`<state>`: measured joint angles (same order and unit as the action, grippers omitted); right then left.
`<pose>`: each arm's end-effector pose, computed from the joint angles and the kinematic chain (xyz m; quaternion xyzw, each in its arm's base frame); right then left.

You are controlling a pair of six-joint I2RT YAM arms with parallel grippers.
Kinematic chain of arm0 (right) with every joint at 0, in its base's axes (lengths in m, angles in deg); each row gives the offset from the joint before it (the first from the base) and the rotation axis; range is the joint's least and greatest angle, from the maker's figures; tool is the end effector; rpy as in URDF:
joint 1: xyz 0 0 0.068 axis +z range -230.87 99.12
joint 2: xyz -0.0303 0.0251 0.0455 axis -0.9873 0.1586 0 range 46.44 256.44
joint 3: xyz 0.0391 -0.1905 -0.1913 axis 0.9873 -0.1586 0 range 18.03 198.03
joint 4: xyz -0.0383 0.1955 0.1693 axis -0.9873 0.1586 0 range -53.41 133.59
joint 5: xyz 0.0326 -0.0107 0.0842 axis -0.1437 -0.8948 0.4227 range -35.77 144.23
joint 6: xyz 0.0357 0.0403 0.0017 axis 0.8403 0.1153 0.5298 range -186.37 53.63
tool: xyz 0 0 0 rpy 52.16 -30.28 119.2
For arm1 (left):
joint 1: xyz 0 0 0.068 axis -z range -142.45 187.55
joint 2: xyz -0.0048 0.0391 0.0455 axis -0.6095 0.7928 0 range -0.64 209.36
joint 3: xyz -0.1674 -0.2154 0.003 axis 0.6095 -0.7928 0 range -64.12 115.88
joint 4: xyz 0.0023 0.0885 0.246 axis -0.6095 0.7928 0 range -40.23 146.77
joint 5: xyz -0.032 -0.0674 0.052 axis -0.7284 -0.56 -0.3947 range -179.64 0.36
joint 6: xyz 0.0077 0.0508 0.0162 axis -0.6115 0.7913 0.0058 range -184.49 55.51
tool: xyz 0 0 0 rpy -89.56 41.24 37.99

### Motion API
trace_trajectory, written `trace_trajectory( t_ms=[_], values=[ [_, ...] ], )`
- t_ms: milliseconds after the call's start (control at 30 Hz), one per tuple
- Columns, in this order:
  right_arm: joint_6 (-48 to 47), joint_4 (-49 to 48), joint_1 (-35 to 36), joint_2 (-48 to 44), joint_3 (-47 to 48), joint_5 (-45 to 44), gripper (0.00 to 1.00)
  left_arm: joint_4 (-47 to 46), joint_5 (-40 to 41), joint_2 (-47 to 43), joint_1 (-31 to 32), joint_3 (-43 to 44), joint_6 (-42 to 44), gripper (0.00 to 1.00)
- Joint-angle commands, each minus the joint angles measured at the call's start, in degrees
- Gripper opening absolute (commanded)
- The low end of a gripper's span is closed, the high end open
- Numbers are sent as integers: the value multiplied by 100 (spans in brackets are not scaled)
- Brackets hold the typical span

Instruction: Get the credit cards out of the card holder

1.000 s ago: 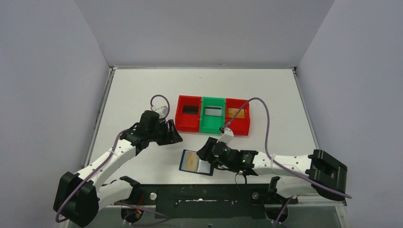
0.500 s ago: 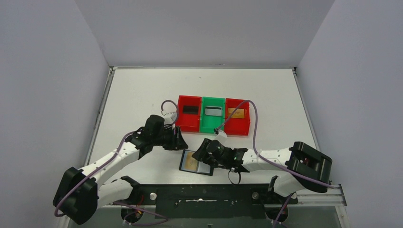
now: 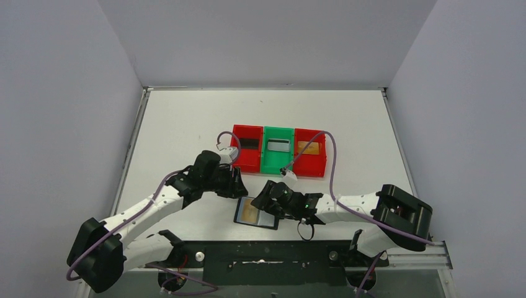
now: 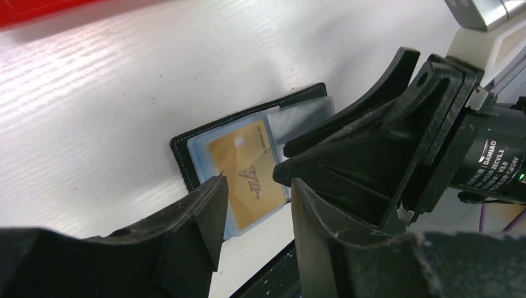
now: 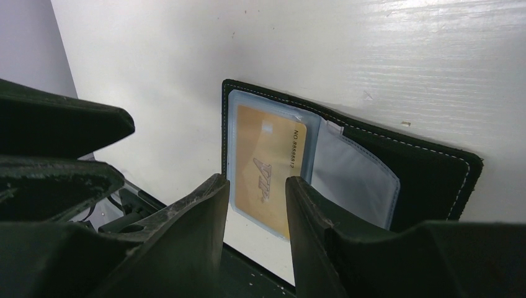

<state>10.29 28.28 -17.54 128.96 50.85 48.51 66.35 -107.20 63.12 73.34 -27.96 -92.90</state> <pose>0.1252 0.2413 0.1548 0.1260 0.9017 0.3707 0.1833 0.1768 -0.1407 0.2148 0.1178 0.9046 -0.3235 0.2512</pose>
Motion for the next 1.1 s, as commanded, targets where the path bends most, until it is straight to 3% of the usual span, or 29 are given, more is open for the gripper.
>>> trace_trajectory(
  t_ms=[0,133,400,800,900,1067],
  values=[
    [138,-241,0,-42,-13,-219,39,-31,166,-72,214,-45,20,41],
    [177,-322,-27,-62,-94,-175,39,-101,176,108,206,-11,-259,41],
    [262,101,-18,-29,-14,-202,36,-1444,-14,265,219,-1004,-1666,41],
    [376,-193,-21,509,-73,168,29,-993,299,505,378,-981,-1354,41],
    [371,-300,-40,515,-125,176,26,-919,402,581,466,-922,-1298,36],
    [408,-1041,-125,438,-462,323,12,-890,532,744,651,-833,-1280,27]
  ],
)
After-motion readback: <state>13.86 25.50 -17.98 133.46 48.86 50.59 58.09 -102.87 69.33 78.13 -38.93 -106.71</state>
